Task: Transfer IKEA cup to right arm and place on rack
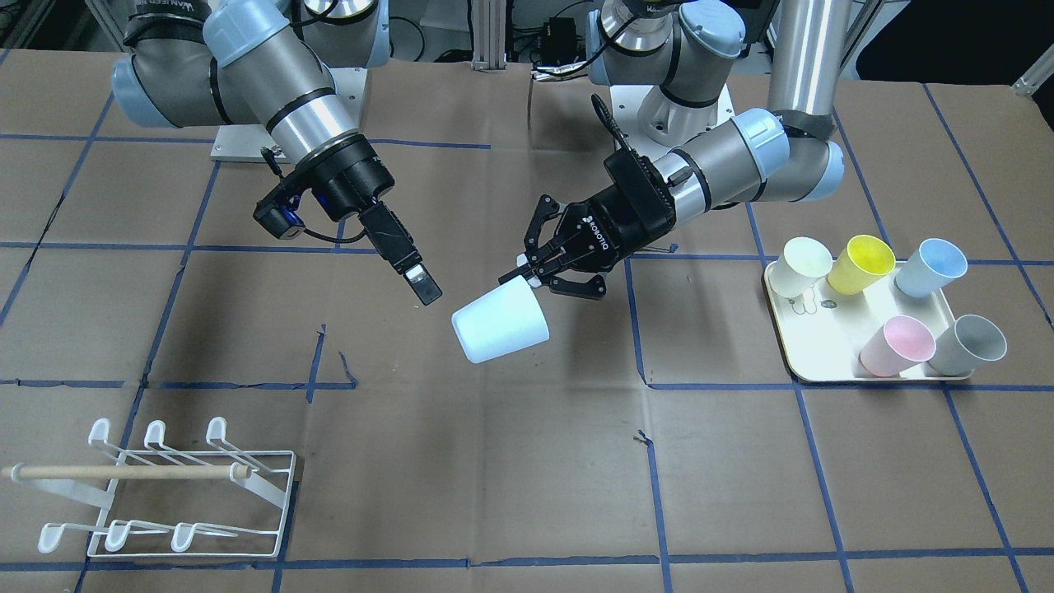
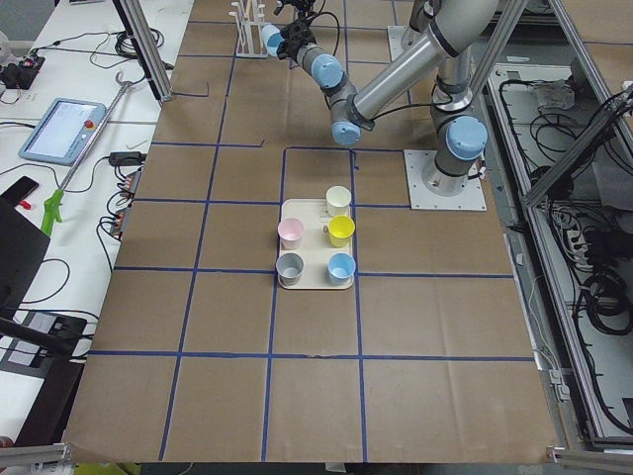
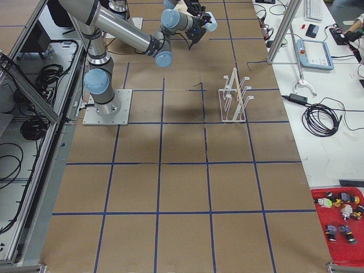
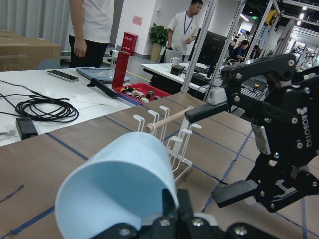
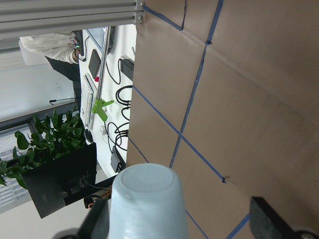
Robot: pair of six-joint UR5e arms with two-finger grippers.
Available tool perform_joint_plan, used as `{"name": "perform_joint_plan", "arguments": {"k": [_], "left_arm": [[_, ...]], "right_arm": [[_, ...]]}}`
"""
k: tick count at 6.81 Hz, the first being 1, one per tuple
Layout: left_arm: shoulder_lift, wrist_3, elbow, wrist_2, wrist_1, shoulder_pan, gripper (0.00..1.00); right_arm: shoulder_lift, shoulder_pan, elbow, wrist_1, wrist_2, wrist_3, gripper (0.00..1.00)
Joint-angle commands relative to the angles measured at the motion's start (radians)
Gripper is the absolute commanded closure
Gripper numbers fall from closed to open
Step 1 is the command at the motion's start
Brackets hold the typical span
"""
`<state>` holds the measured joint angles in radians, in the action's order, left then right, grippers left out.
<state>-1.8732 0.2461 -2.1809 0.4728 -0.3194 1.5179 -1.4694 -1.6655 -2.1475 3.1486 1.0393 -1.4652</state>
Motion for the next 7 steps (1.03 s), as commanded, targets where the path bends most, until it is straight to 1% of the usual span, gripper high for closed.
{"name": "perform_joint_plan", "arguments": {"k": [1, 2, 5, 7], "left_arm": [[-0.001, -0.01, 0.0, 0.0, -0.012, 0.001, 1.0], [-0.001, -0.011, 0.0, 0.0, -0.012, 0.001, 1.0], [-0.001, -0.011, 0.0, 0.0, -0.012, 0.001, 1.0], [-0.001, -0.013, 0.0, 0.0, -0.012, 0.001, 1.0]], "right_arm": [[0.039, -0.023, 0.044, 0.002, 0.001, -0.027, 0.04], [0.075, -0.045, 0.069, 0.002, 0.002, -0.029, 0.04], [0.093, -0.053, 0.103, -0.001, 0.007, -0.029, 0.04], [0.128, -0.062, 0.132, -0.001, 0.005, -0.029, 0.04]]}}
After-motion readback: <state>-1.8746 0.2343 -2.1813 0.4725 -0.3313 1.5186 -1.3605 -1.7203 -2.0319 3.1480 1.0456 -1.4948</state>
